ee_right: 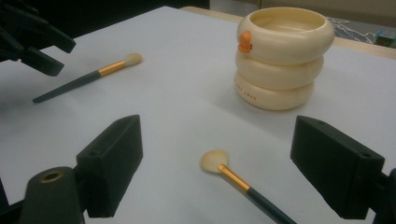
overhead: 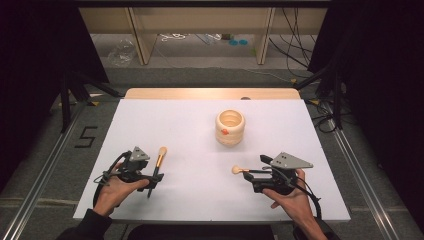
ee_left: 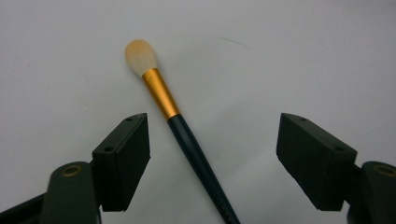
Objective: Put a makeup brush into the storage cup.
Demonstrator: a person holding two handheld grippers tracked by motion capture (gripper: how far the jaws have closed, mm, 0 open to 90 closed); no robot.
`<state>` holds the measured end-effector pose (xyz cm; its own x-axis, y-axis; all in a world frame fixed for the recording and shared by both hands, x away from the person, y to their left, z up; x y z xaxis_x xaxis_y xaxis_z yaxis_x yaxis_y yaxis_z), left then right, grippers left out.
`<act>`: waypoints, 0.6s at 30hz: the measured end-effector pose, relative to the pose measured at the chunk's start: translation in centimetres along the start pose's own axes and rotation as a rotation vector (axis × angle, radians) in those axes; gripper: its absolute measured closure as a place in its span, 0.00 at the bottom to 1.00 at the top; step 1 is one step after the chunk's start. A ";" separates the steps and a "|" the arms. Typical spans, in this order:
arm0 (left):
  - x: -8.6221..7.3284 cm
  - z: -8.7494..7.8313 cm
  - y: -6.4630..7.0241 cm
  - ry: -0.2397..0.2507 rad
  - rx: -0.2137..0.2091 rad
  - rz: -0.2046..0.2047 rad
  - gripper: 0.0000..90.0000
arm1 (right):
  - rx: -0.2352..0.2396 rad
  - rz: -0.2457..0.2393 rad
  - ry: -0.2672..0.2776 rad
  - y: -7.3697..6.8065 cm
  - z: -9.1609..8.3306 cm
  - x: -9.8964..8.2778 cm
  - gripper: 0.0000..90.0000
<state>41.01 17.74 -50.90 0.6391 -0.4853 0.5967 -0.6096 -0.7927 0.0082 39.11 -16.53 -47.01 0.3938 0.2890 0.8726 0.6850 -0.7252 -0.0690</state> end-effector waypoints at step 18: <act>0.1 2.2 -2.4 -0.187 -0.019 0.030 0.49 | 0.019 -0.021 -0.024 -0.3 0.3 -0.1 0.21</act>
<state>43.56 18.78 -52.66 0.6951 -0.5704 0.4375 -0.6374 -0.7705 0.0082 39.03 -16.12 -47.22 0.3939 0.3190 0.8620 0.7045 -0.7072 -0.0602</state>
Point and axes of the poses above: each handheld gripper's, and its own axes: z roughly forward along the jaws, x roughly out of its top, y roughly to its right, the point moved 8 cm from there along z, roughly forward along the jaws, and after that the axes turned 3 degrees about -y, right-handed, at the moved point
